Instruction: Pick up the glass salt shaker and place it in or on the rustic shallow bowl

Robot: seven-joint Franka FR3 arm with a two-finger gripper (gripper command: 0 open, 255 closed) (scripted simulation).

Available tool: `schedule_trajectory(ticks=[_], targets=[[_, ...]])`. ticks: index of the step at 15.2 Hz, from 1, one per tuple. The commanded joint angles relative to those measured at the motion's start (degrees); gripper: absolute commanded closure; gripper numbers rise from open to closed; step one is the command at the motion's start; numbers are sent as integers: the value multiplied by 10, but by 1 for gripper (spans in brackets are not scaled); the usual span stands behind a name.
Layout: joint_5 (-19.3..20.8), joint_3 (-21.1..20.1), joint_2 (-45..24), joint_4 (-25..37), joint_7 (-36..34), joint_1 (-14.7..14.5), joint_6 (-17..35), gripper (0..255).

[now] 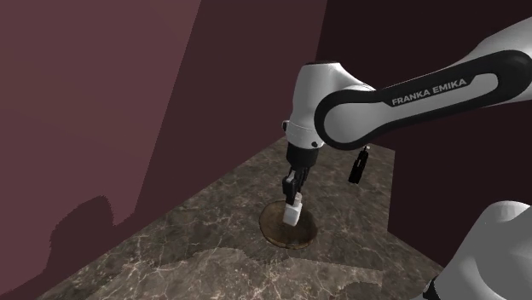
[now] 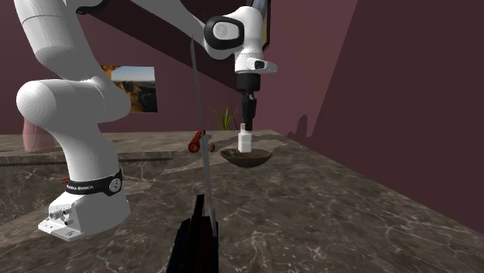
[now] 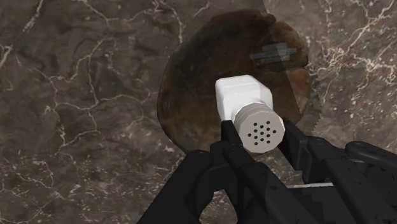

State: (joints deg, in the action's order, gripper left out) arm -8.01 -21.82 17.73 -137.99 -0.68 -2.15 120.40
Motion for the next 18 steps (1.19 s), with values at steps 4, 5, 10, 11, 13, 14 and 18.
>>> schedule_trajectory(ticks=[4,5,10,11,13,14,18], targets=[[0,0,0,-1,0,0,1,255],[0,0,0,-1,0,0,1,0],[0,0,0,-1,0,0,1,0],[-1,3,8,12,1,0,-20,0],[-1,8,21,41,3,0,-61,0],[-1,10,25,52,4,1,-77,0],[-1,10,25,52,4,1,-77,0]])
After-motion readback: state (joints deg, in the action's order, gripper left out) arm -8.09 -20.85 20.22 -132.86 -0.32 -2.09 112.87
